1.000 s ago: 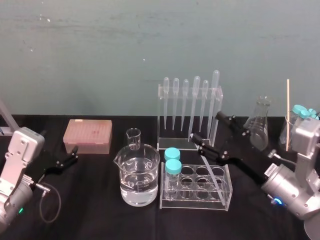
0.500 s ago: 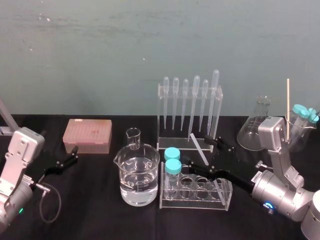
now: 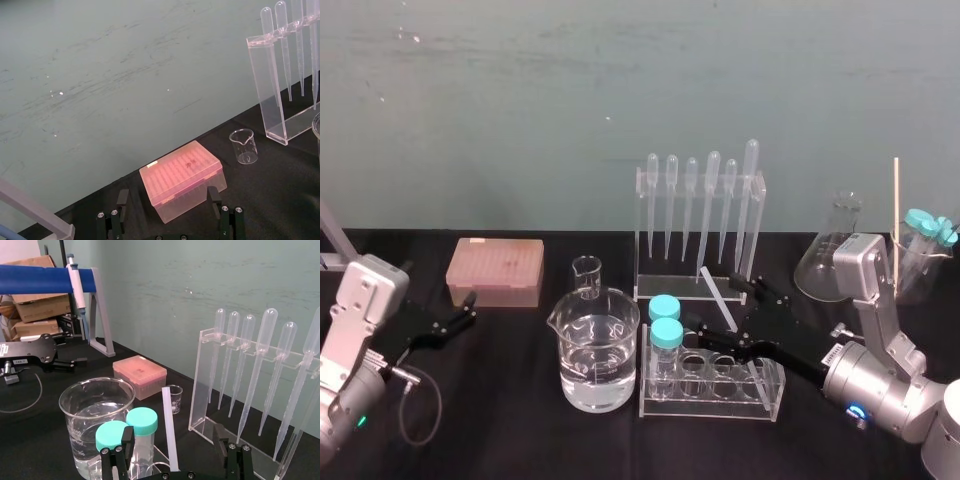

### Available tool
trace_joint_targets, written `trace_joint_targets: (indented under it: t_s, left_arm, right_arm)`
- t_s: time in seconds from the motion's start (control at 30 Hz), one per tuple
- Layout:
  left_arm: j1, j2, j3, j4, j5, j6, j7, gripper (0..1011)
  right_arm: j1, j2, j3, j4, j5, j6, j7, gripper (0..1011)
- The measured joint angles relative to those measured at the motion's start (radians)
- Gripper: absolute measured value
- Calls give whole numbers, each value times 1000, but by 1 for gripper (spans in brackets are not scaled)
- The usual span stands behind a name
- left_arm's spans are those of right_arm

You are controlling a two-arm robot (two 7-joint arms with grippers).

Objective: Pick up the stirring rod with one hand, then place it down.

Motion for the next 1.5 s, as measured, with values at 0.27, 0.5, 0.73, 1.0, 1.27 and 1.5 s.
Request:
trace_joint_targets:
  t_s: [0.27,0.5,0.73,1.0,1.27,1.5]
  left_arm:
    - [0,0,0,0,0,0,0,1000]
    - [0,0,0,0,0,0,0,1000]
    - [0,0,0,0,0,0,0,1000]
    - [0,0,0,0,0,0,0,1000]
    - [0,0,0,0,0,0,0,1000]
    - [0,0,0,0,0,0,0,1000]
  right_arm:
    - [0,1,0,0,0,-2,0,980]
    - [0,1,0,-1,0,-3,0,818]
    - [0,1,0,-1,1,-4,1,609]
    - [0,1,0,-1,1,-4,1,343]
    - [0,1,0,-1,1,-4,2,93]
    - [0,1,0,-1,1,-4,2,70]
